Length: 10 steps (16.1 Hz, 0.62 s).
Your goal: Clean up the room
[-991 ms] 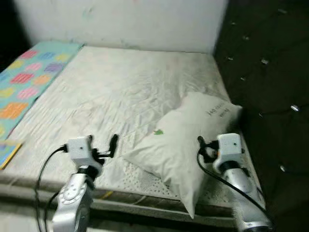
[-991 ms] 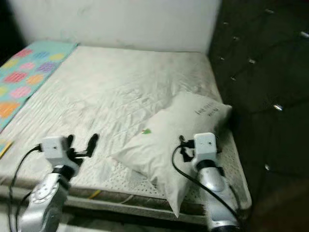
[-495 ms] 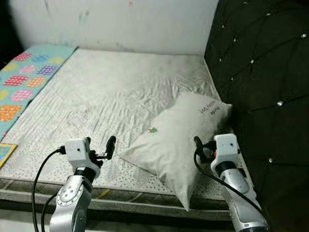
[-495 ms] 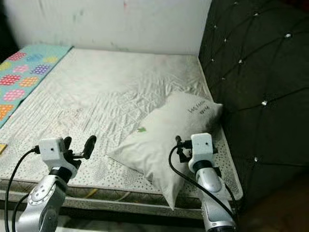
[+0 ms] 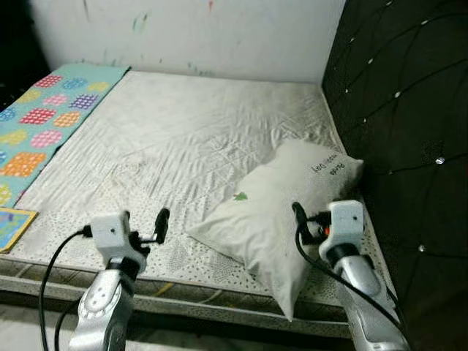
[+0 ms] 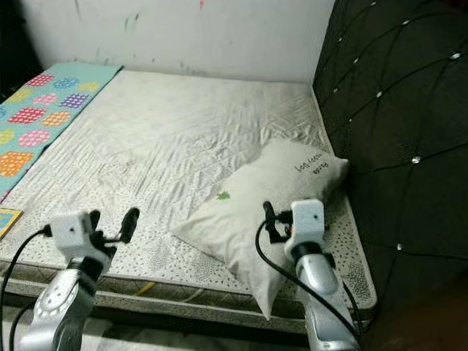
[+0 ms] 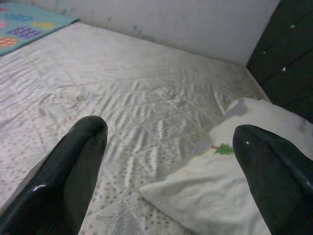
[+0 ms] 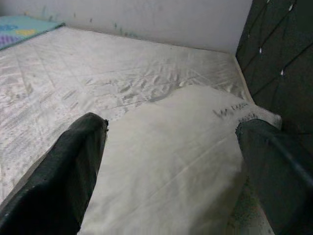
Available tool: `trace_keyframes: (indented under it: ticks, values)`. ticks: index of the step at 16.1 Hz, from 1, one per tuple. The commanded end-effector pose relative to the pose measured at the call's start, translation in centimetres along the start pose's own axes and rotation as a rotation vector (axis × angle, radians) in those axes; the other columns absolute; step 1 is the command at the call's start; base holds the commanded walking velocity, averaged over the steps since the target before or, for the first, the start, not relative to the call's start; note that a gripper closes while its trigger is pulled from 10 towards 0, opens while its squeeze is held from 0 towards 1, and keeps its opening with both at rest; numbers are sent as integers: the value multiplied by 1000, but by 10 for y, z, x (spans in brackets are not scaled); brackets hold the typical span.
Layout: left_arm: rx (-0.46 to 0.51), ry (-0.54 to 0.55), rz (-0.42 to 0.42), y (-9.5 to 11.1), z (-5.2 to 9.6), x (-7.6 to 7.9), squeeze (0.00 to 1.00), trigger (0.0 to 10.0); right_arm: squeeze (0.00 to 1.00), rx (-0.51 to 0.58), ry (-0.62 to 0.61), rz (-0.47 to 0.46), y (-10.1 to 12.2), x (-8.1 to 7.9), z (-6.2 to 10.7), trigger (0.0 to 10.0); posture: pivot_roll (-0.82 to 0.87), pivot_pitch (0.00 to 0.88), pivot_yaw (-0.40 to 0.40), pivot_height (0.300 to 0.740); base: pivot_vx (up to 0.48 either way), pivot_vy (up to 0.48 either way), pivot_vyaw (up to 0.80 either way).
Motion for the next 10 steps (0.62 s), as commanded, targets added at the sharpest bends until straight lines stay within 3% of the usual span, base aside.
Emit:
trace_keyframes:
  ticks: [1, 10]
  values:
    - [-10, -1, -2, 1, 3, 2, 0, 10000, 0, 13, 10, 3, 5, -2, 3, 10000, -130, 54, -1, 740, 0, 0, 0]
    - [-69, 18, 32, 1, 30, 7, 0, 10000, 0, -21, 77, -7, 6, -10, 32, 10000, -119, 141, -15, 740, 0, 0, 0]
Point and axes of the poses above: a point about 5 cm out from each wrist's last joint towards the gripper, its own z axis pointing back from the gripper into the wrist, its own y axis along the axis of the wrist's last joint, x = y × z, the point moved 1 cm from there along -z, pointing out of the wrist towards the gripper, and after that the axes turned 11 degrees about z, right-handed, at the moved point
